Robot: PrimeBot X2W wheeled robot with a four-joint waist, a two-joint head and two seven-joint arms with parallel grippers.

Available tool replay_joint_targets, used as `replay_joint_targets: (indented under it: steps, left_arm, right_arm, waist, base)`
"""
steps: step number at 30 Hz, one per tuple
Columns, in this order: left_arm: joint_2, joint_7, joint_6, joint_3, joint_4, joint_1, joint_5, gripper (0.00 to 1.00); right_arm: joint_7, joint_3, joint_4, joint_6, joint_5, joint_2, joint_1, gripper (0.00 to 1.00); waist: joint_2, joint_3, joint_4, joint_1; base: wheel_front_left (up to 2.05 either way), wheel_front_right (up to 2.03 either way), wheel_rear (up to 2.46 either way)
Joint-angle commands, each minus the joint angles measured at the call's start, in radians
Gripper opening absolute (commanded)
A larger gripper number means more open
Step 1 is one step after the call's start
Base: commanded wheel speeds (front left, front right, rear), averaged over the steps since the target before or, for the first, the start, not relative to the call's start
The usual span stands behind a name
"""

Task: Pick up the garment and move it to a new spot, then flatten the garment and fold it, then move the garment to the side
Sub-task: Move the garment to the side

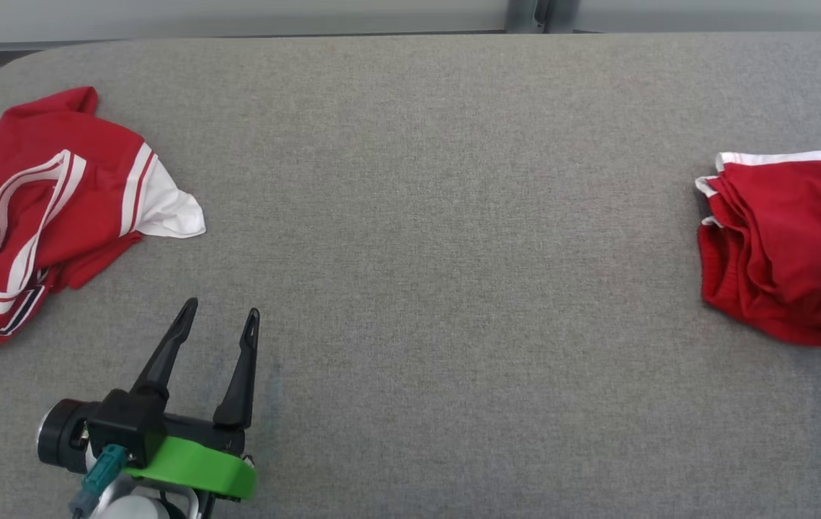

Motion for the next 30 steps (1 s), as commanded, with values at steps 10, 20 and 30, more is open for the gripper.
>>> replay_joint_targets:
  steps: [10,20,30]
  left_arm:
    - [0.048,0.003,-0.007,0.007,-0.085,-0.028,0.028,1.0]
    - [0.073,0.02,0.0,0.0,-0.149,-0.038,0.043,1.0]
    - [0.068,0.022,0.008,-0.007,-0.145,-0.042,0.039,1.0]
  right_arm:
    - [-0.108,0.092,0.016,-0.002,-0.003,-0.178,-0.083,0.0]
    - [-0.171,0.029,0.075,-0.002,-0.077,-0.284,-0.119,0.0]
    - [-0.282,-0.03,0.154,-0.002,-0.085,-0.212,-0.097,1.0]
  waist:
    - [-0.0001,0.124,-0.016,0.0]
    - [-0.0001,0.189,0.014,0.0]
    - [-0.0001,0.17,-0.011,0.0]
  base:
    - [0.0,0.0,0.0]
    - [0.0,0.0,0.0]
    - [0.0,0.0,0.0]
